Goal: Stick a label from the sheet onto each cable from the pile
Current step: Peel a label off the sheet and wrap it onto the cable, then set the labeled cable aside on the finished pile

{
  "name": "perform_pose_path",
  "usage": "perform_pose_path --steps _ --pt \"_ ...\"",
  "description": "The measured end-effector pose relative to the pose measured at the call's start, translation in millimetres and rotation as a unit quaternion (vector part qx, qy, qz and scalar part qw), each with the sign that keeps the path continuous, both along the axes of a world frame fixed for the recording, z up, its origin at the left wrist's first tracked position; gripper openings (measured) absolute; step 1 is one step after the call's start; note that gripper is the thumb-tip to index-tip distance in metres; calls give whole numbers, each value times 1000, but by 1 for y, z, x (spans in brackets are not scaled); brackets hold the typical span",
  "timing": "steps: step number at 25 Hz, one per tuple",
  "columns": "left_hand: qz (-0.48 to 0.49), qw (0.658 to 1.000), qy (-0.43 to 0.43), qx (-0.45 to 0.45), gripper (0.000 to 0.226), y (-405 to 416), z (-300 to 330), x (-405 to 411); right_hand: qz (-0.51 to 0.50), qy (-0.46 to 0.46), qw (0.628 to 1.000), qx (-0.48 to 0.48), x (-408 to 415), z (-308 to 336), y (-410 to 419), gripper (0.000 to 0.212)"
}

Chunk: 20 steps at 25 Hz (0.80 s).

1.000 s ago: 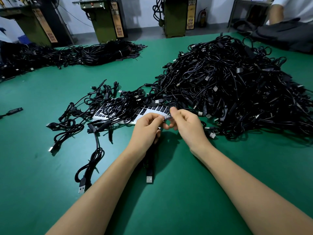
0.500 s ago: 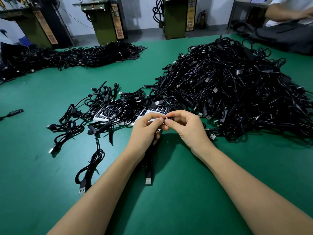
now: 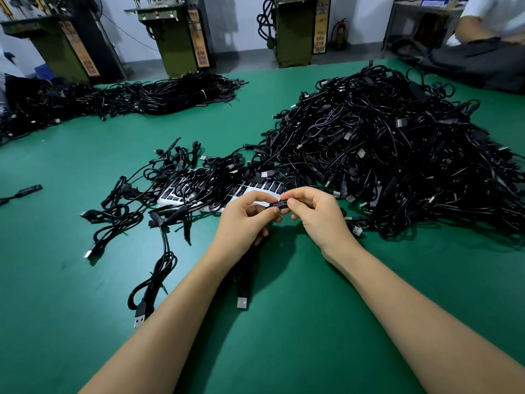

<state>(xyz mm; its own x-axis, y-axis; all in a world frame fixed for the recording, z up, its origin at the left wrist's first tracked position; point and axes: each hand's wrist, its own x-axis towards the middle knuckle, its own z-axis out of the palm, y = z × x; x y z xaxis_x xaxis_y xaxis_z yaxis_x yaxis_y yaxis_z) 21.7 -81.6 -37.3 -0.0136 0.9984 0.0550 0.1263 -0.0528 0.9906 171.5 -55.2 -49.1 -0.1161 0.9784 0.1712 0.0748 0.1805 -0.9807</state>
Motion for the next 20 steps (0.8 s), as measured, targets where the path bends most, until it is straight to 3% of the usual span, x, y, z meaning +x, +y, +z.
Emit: perform_pose_path --steps 6,11,16,20 --pt "21 997 -57 -52 9 -3 9 -7 -29 19 999 -40 1 3 -1 25" --pt "87 995 -50 7 10 -14 49 -50 -58 -14 996 -65 1 5 -1 22" --pt "287 945 132 81 5 -14 103 -139 -68 -25 995 -68 0 8 -3 23" --pt "389 831 391 72 18 15 117 -192 -74 -37 994 -70 0 9 -6 23"
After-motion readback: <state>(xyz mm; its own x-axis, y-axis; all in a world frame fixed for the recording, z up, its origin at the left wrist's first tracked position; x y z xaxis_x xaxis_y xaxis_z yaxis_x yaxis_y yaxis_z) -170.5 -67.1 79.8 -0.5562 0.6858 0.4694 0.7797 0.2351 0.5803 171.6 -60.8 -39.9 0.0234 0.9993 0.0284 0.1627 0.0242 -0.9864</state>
